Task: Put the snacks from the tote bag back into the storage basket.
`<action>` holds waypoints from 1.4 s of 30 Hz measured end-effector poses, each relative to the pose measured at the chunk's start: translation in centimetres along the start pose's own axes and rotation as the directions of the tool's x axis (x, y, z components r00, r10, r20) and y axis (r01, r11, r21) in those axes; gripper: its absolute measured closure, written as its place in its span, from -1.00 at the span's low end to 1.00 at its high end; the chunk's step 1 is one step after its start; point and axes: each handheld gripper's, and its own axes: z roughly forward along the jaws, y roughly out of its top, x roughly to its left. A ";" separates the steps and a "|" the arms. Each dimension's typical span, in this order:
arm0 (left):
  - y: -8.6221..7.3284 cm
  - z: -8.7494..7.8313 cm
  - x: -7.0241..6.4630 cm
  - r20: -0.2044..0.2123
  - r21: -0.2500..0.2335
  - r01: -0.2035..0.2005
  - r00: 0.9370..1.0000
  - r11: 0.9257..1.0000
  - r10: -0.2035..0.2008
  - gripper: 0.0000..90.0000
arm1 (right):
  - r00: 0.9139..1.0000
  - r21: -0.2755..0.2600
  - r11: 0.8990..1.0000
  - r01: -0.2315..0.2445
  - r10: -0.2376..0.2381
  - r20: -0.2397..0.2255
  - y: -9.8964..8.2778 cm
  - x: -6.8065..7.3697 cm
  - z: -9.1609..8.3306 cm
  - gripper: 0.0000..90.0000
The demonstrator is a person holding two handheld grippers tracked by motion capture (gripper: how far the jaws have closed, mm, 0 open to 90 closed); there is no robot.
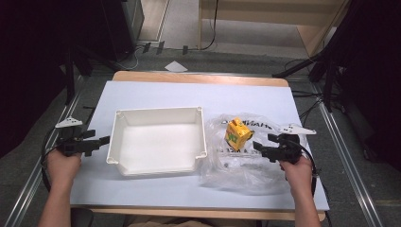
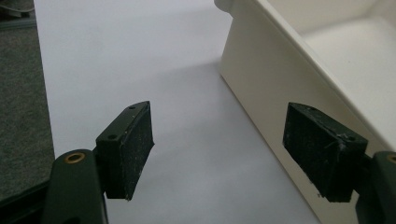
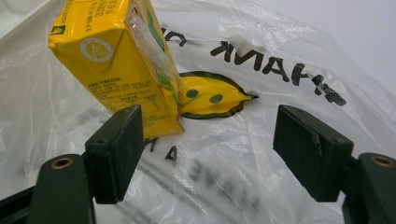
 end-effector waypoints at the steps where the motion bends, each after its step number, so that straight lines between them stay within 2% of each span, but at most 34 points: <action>1: 0.0 0.0 0.0 0.000 0.000 0.000 1.000 1.000 0.000 -0.44 | 1.000 0.000 1.000 0.000 0.000 0.000 0.0 0.0 0.0 -0.42; 14: 0.0 0.0 0.0 -0.002 0.001 0.000 1.000 1.000 0.000 -0.44 | 1.000 -0.016 1.000 -0.002 0.002 0.000 0.2 0.0 -0.2 -0.43; 19: 0.0 0.0 0.0 -0.002 -0.002 0.003 1.000 1.000 -0.003 -0.44 | 1.000 -0.063 0.998 -0.011 0.011 0.007 0.3 -0.1 -0.4 -0.46; 23: 0.0 0.0 0.1 -0.003 -0.001 0.001 1.000 1.000 -0.001 -0.44 | 1.000 -0.081 0.997 -0.014 0.015 0.005 0.3 -0.1 -0.5 -0.51; 31: 0.0 0.1 0.1 -0.004 0.001 0.002 1.000 1.000 -0.002 -0.44 | 1.000 -0.070 0.997 -0.017 0.017 0.003 0.2 -0.2 -0.3 -0.53; 33: 0.1 0.1 0.1 -0.001 0.000 0.006 1.000 1.000 -0.006 -0.44 | 1.000 -0.044 0.999 -0.028 0.027 -0.009 0.1 -0.3 -0.3 -0.55; 37: 0.1 0.1 0.2 -0.001 -0.008 0.012 1.000 1.000 -0.012 -0.44 | 1.000 -0.028 0.999 -0.021 0.020 -0.020 0.0 -0.4 -0.4 -0.56; 39: 0.1 0.1 0.3 -0.002 -0.009 0.015 1.000 1.000 -0.015 -0.44 | 0.999 -0.028 0.999 -0.036 0.035 -0.033 0.1 -0.4 -0.5 -0.57; 40: 0.1 0.1 0.3 -0.004 -0.011 0.016 1.000 1.000 -0.016 -0.44 | 0.998 -0.025 0.998 -0.056 0.055 -0.027 0.3 -0.4 -0.6 -0.57; 42: 0.1 0.0 0.3 -0.004 -0.012 0.018 1.000 1.000 -0.018 -0.44 | 0.998 -0.027 0.998 -0.061 0.060 -0.025 0.5 -0.3 -0.6 -0.56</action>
